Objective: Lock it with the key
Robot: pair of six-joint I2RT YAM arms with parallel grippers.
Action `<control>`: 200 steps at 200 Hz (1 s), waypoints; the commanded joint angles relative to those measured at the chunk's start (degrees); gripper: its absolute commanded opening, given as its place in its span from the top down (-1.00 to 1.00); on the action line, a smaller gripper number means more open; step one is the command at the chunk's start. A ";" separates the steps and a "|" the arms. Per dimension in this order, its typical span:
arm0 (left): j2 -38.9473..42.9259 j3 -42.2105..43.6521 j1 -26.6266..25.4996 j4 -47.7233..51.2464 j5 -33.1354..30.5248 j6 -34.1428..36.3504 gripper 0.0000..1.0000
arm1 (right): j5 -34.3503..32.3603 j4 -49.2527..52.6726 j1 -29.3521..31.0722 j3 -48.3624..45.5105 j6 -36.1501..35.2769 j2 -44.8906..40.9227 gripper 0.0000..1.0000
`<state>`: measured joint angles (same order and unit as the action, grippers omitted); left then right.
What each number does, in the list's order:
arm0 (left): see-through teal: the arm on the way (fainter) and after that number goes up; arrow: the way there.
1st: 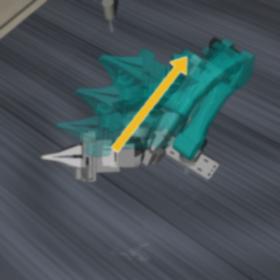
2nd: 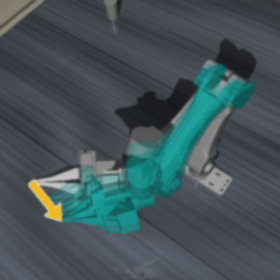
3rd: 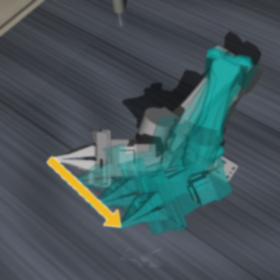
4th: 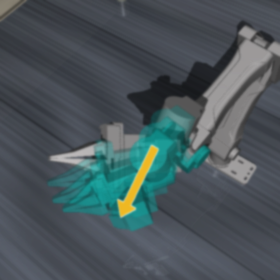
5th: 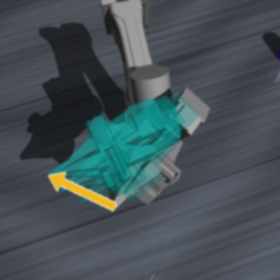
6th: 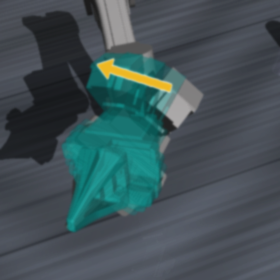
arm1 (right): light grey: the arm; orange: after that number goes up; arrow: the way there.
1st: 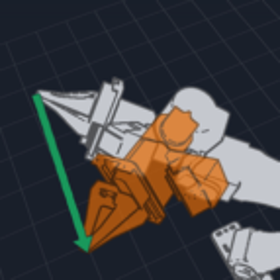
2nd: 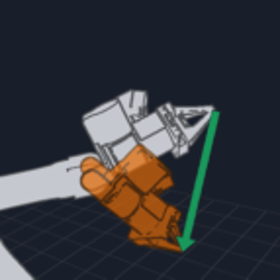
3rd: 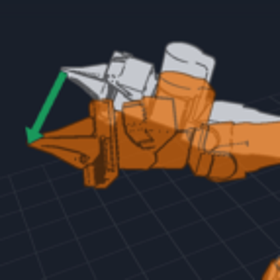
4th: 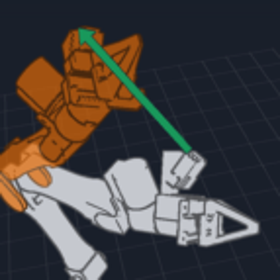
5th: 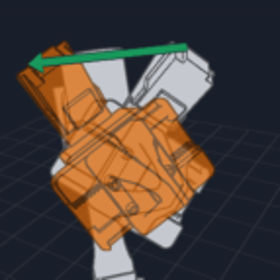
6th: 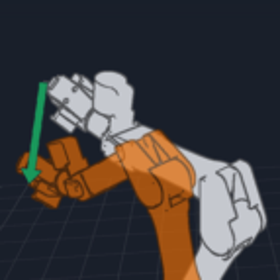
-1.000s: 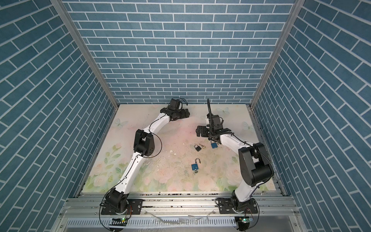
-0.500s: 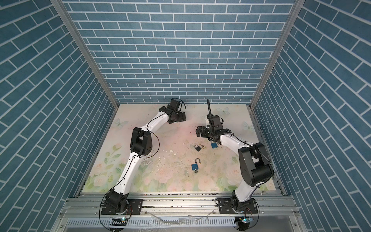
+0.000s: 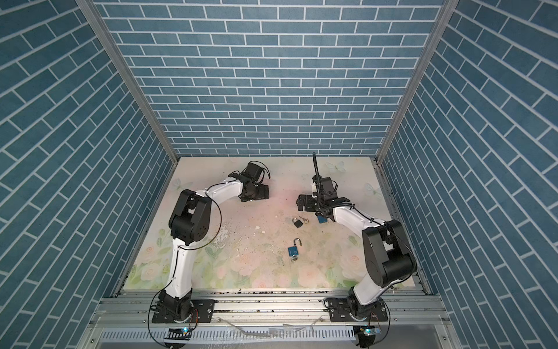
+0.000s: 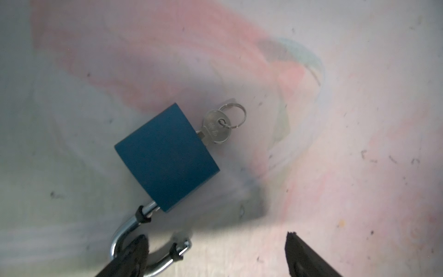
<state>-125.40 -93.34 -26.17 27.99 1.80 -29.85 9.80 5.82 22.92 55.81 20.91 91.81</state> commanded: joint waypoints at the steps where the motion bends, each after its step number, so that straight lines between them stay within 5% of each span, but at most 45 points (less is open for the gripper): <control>1: 1.01 9.47 -0.36 3.28 0.89 -2.61 -0.82 | -1.19 1.49 -0.19 -1.01 -2.61 -2.24 -0.98; 84: 17.73 30.73 -0.85 -0.92 0.59 -5.44 -0.82 | -1.40 2.63 -0.24 -2.49 -2.88 -2.81 -0.98; 200: 29.91 32.50 -0.91 7.00 -4.12 0.17 -0.84 | -4.44 5.14 -0.22 -6.11 -3.50 -6.18 -0.98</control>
<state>-97.58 -59.40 -26.87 32.60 -0.67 -32.45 6.35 9.06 22.81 50.13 19.40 86.98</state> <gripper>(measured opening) 0.921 0.989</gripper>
